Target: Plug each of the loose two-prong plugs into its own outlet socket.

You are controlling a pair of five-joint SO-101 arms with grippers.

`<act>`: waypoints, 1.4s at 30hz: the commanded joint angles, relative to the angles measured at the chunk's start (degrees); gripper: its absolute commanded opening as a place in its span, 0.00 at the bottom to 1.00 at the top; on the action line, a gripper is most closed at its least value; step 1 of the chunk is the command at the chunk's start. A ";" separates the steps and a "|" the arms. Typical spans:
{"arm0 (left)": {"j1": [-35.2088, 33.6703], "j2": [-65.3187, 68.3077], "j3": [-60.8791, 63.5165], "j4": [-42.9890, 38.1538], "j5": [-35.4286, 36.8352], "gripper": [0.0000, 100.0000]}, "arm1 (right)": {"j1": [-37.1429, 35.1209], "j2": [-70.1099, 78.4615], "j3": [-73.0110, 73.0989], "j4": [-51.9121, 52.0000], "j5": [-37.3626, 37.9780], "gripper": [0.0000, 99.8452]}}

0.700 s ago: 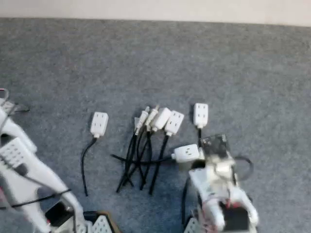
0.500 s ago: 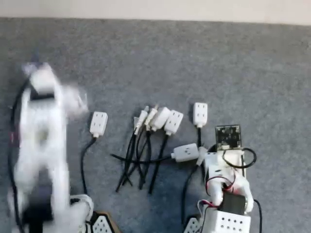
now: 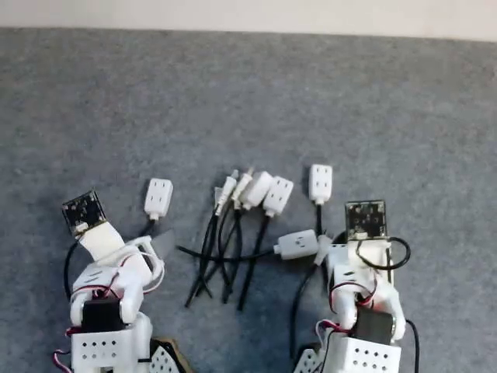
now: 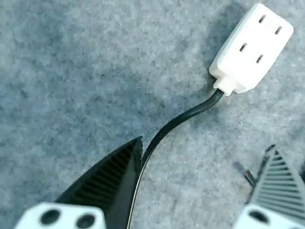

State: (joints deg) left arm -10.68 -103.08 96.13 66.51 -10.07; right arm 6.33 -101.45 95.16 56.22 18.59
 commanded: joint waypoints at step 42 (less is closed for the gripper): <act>0.75 -0.22 -6.90 2.99 -9.76 0.38 | -1.19 0.84 3.47 5.23 3.25 0.01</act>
State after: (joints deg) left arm -10.51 -103.16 94.29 66.95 -19.03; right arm 6.24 -101.36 95.25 58.59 20.35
